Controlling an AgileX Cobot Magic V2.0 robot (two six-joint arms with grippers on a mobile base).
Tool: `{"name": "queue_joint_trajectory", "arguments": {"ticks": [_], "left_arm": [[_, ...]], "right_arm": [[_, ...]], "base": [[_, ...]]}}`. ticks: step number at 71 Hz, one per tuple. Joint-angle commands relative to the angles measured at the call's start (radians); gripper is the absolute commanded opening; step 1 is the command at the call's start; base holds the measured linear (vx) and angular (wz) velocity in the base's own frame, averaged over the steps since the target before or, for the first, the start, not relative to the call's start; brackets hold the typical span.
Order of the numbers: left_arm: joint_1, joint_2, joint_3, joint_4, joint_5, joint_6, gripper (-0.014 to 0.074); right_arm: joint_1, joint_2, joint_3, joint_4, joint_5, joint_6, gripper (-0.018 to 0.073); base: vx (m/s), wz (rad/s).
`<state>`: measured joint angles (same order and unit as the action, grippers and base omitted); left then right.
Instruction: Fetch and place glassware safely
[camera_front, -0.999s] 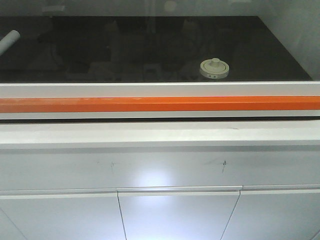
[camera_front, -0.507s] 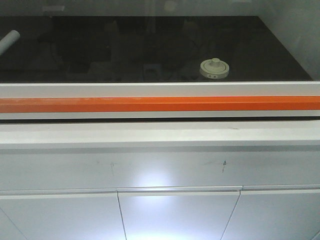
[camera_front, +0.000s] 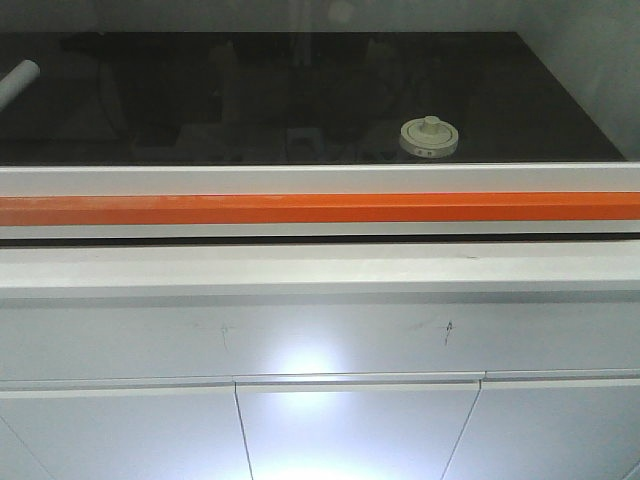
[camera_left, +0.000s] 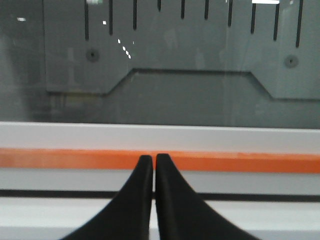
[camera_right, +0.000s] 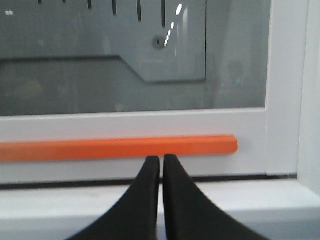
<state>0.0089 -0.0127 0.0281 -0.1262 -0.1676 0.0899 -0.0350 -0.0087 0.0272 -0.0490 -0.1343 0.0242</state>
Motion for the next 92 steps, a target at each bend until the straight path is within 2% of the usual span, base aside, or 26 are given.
{"name": "queue_joint_trajectory", "arguments": {"ticks": [1,16,37,44,51,56,63,81,92], "left_arm": [[-0.004,-0.008,-0.065,-0.008,-0.127,-0.006,0.0002],[-0.004,0.102,-0.300,-0.006,-0.106,-0.006,0.0001],[-0.004,0.500,-0.713,-0.006,-0.107,-0.006,-0.0001],[-0.004,0.606,-0.811,-0.007,-0.134,-0.006,-0.0001],[-0.004,0.685,-0.868,-0.007,-0.193,-0.006,-0.0001],[-0.004,0.730,-0.897,-0.007,-0.198,-0.006,-0.0001],[-0.004,0.782,-0.922,-0.007,-0.156,-0.006,-0.0001],[-0.005,0.915,-0.925,-0.007,0.121,-0.006,-0.0001],[-0.005,1.012,-0.925,-0.007,0.217,-0.006,-0.0001]], "right_arm": [[0.001,-0.013,-0.021,0.000,-0.167,-0.008,-0.0003],[0.001,0.068,-0.233,0.021,-0.164,-0.008,-0.0003],[0.001,0.417,-0.587,0.019,-0.167,-0.009,-0.0003],[0.001,0.536,-0.651,0.019,-0.235,-0.012,-0.0003],[0.001,0.651,-0.673,0.030,-0.360,-0.004,-0.0003],[0.001,0.719,-0.693,0.039,-0.361,-0.003,-0.0003],[0.001,0.789,-0.722,0.049,-0.297,-0.003,-0.0003],[0.001,0.875,-0.728,0.049,-0.116,-0.003,-0.0003],[0.001,0.936,-0.728,0.049,-0.002,-0.003,-0.0003]], "base": [[0.00,0.00],[0.00,0.00],[0.00,0.00],[0.00,0.00],[0.00,0.00],[0.00,0.00],[0.00,0.00],[0.00,0.00],[0.00,0.00]]}}
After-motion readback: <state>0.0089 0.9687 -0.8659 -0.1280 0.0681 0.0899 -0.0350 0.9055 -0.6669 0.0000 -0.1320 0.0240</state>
